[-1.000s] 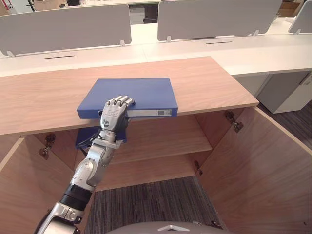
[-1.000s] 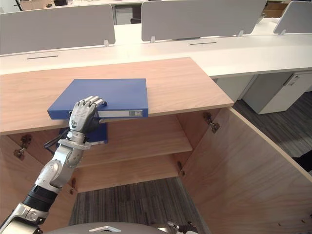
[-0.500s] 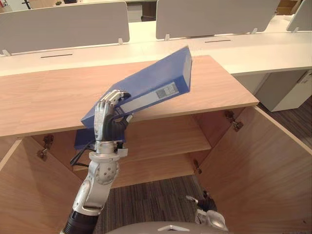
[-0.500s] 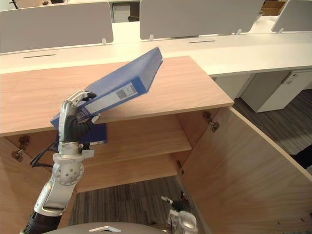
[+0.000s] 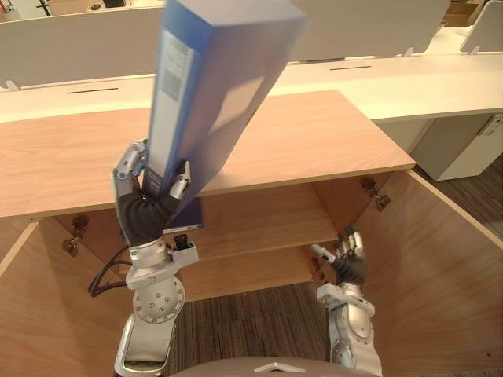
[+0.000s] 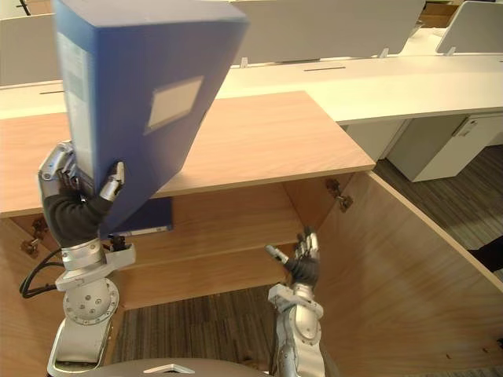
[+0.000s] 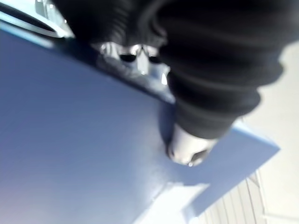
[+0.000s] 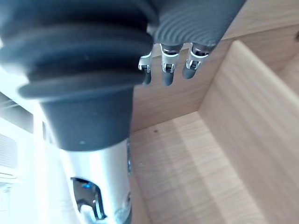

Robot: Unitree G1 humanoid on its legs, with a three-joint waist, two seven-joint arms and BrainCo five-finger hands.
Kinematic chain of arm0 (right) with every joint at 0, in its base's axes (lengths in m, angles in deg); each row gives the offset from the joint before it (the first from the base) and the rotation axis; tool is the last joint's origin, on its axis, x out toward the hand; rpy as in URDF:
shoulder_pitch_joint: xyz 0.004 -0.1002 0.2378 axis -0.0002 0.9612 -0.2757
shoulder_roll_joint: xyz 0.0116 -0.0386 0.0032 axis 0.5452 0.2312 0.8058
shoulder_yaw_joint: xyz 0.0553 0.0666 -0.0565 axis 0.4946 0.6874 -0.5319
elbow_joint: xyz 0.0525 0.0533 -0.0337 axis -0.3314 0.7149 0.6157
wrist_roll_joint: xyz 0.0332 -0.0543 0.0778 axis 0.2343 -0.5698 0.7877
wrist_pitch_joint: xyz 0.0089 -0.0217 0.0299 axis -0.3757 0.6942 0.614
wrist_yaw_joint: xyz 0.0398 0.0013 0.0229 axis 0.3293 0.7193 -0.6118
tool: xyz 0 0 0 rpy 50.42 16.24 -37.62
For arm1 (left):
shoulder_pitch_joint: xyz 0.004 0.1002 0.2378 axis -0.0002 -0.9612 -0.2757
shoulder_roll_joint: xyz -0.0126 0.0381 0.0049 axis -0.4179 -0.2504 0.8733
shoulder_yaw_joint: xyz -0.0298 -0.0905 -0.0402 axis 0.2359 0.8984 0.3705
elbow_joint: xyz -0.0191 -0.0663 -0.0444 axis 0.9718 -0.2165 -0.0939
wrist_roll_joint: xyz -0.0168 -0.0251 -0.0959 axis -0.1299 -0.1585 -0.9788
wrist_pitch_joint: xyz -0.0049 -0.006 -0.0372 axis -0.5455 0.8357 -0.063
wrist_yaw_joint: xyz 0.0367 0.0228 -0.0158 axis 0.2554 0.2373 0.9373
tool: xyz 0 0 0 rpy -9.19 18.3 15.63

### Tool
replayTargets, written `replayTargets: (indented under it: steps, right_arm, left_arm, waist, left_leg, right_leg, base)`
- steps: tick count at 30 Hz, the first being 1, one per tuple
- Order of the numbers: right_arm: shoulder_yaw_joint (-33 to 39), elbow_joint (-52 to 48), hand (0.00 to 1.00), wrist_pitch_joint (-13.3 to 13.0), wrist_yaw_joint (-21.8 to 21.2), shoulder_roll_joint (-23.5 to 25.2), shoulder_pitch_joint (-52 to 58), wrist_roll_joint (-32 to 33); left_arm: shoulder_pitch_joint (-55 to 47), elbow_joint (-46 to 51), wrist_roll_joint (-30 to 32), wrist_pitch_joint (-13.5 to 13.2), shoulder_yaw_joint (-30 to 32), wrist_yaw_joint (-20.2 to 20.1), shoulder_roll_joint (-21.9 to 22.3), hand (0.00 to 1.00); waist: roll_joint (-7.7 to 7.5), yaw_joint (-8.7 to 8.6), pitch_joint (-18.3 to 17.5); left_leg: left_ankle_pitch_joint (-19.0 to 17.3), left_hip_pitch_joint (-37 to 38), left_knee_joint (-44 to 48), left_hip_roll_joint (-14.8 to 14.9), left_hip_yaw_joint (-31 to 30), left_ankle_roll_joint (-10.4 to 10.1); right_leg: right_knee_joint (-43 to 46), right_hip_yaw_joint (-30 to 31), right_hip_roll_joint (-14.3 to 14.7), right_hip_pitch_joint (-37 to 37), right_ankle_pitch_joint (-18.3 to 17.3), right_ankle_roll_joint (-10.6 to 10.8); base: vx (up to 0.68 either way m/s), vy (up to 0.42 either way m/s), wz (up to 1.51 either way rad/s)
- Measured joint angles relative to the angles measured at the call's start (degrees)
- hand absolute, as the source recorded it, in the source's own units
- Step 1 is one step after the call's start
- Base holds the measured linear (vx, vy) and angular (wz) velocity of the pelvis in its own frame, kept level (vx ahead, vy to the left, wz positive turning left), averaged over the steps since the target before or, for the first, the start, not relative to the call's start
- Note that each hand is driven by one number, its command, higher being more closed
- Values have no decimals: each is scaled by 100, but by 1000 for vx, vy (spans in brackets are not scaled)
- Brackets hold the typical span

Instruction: Walk over to the cabinet, pick up the folder, carry it to the office cabinet, place the folder inside the office cabinet, then close the office cabinet door

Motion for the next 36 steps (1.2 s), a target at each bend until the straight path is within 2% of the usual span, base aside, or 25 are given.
replayTargets:
  steps: [4,11,17,21,27,31,36]
  right_arm:
    - [-15,-1063,0,-363,-9,4,67,80]
    - [-214,-1761,0,-623,-17,-57,-196,75]
    - [-242,-1773,0,-660,-87,-246,-753,85]
    - [-295,-1887,0,-659,-331,-457,-978,319]
    - [-388,-1950,0,-645,-680,-677,-1303,531]
    - [-422,-1917,0,-546,-873,-792,-1345,643]
    - [-454,-1600,0,-447,-969,-971,-1524,688]
  left_arm:
    - [-152,182,-462,-204,-20,1,79,100]
    - [-160,220,-1371,-510,-294,-125,105,100]
    - [-157,220,-2145,-747,-461,-546,100,100]
    - [-155,217,-2622,-816,-581,-956,84,100]
    - [-140,-114,-2791,-856,-714,-1432,-49,100]
    - [-140,-273,-2932,-856,-779,-1653,-76,100]
    - [-126,-287,-2934,-856,-911,-1908,-170,100]
  waist:
    - [-7,7,4]
    - [-30,92,14]
    - [-104,136,39]
    - [-131,213,45]
    - [-193,252,28]
    - [-211,294,38]
    - [-250,289,40]
  left_leg:
    - [0,9,0,2,-2,0]
    - [8,46,-1,0,1,10]
    - [27,52,-2,-7,-1,35]
    - [32,42,-3,-11,-12,42]
    - [80,-14,-33,-23,-149,62]
    - [97,-13,-34,-33,-157,76]
    - [117,-20,-37,-46,-161,78]
  right_leg:
    - [5,-2,0,10,-1,1]
    - [45,9,-2,21,-3,5]
    - [79,11,-9,18,-3,7]
    - [84,3,-14,15,-3,8]
    - [120,-106,-34,8,-22,37]
    - [147,-105,-42,2,-24,39]
    - [174,-104,-57,-11,-29,46]
  base:
    - [0,0,0]
    - [-20,-10,0]
    - [-31,-12,0]
    - [0,0,0]
    - [3,-3,10]
    - [-10,-7,3]
    - [-43,-10,1]
